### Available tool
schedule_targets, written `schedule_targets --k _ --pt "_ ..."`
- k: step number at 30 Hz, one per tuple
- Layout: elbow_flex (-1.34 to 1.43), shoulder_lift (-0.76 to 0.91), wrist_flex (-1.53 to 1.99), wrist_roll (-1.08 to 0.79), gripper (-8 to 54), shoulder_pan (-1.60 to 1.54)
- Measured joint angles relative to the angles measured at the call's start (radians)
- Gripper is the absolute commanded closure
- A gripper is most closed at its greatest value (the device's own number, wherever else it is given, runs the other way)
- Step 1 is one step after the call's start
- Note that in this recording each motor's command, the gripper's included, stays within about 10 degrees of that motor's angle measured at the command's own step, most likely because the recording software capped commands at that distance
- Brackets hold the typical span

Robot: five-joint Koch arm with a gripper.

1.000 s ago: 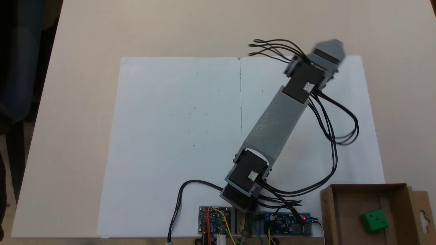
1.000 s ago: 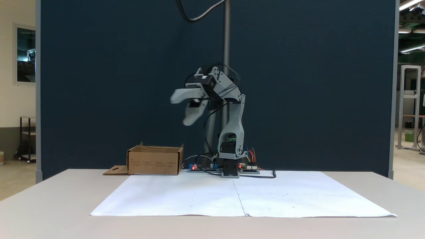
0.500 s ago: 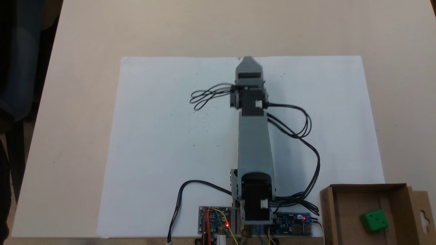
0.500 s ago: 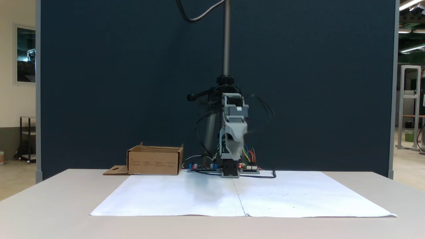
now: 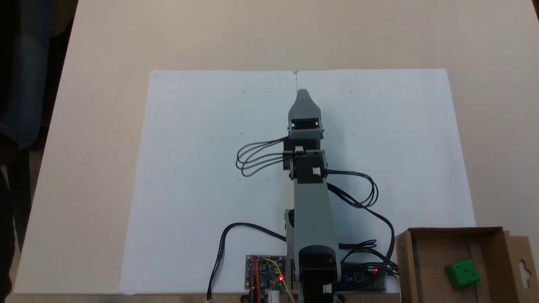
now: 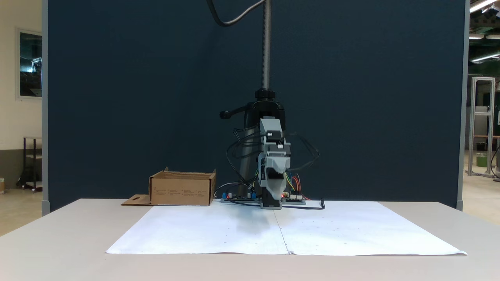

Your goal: Grasp a green dice and put it in the bin.

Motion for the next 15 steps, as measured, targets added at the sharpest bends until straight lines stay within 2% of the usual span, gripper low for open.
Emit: schedule_targets --k 15 --pt "0.387 0.003 -0.497 -0.002 2.5 0.025"
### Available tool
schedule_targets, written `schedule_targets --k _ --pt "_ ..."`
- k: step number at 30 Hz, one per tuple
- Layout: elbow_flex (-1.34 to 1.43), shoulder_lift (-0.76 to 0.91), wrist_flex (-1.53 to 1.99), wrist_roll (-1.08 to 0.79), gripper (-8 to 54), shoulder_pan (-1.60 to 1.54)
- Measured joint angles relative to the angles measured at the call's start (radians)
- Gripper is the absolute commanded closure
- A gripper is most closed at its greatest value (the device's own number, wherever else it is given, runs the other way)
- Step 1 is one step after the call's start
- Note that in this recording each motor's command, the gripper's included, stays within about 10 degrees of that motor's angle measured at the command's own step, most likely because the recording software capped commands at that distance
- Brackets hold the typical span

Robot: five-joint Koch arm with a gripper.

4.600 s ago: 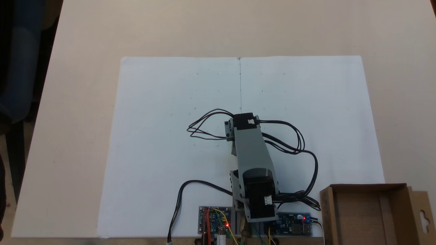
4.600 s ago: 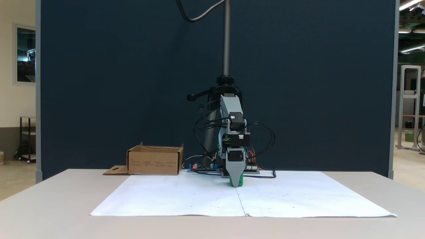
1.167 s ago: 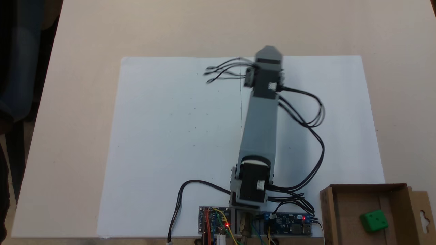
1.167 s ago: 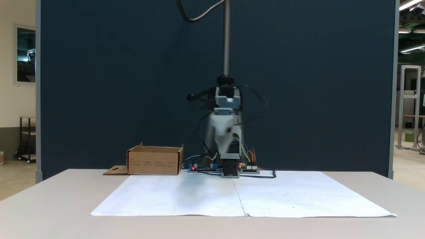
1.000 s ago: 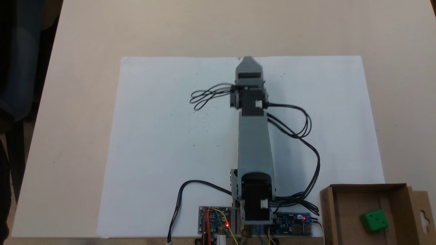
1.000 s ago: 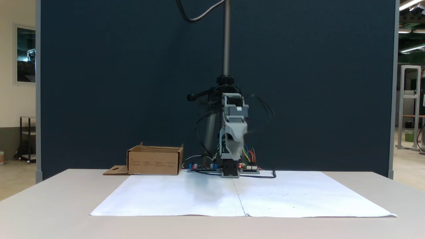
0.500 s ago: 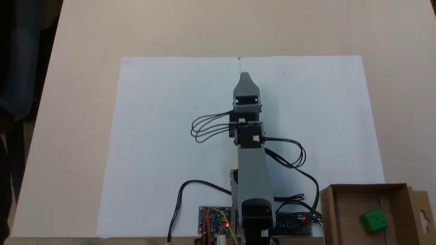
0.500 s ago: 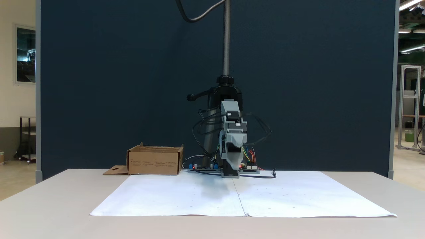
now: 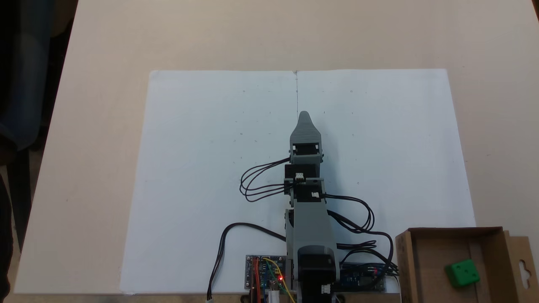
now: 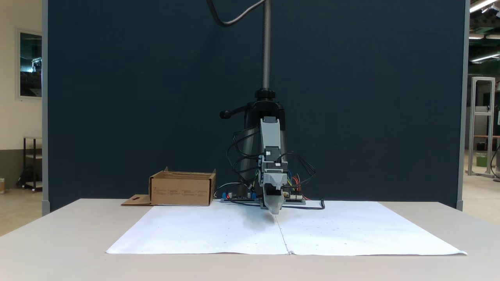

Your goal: Grasp a green dice and put it in the bin.

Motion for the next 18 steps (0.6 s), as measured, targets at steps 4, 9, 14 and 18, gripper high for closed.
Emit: schedule_targets --k 4,9,14,18 --pt "0.046 0.0 -0.117 -0.006 2.4 0.006" --pt "0.058 0.0 -0.218 -0.006 2.1 0.008" --pt "0.058 0.0 -0.307 -0.006 1.8 0.008" --pt "0.058 0.0 -0.402 -0.012 1.3 0.008"
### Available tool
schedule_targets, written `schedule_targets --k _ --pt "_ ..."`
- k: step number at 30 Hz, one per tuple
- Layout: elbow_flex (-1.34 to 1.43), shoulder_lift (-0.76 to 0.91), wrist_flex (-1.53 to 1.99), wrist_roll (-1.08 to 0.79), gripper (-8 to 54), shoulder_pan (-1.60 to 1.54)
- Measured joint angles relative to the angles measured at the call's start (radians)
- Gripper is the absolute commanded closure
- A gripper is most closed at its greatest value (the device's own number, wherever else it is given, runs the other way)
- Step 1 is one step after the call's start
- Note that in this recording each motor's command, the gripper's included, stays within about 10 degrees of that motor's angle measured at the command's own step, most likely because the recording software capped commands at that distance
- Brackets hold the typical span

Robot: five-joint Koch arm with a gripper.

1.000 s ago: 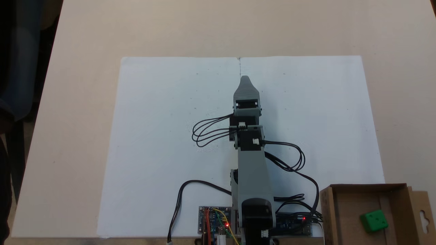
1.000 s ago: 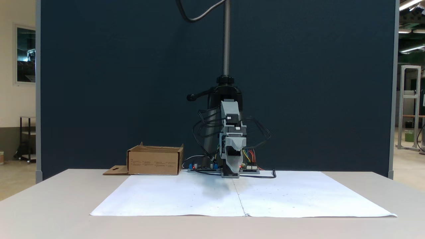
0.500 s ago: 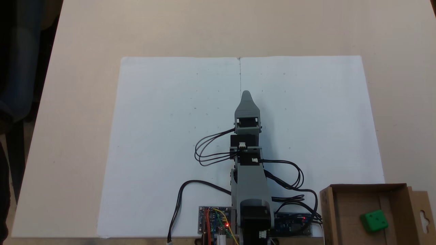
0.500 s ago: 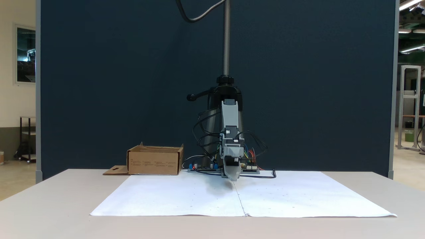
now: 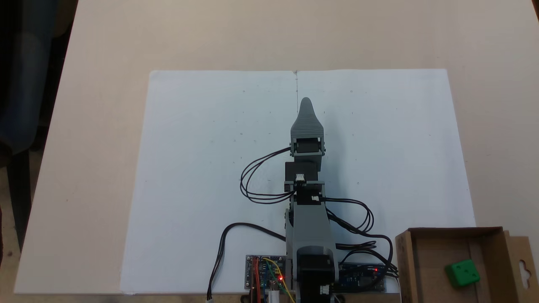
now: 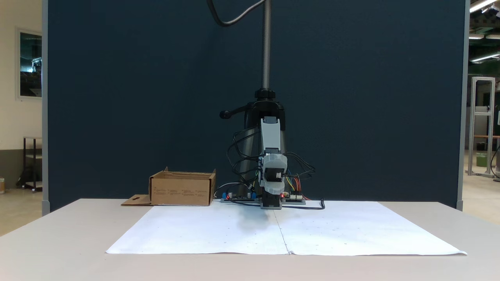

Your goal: Grasp a green dice and put it in the bin.

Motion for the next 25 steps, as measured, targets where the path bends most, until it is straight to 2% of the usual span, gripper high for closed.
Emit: schedule_targets --k 25 --pt "0.0 0.0 -0.333 -0.002 1.1 0.0"
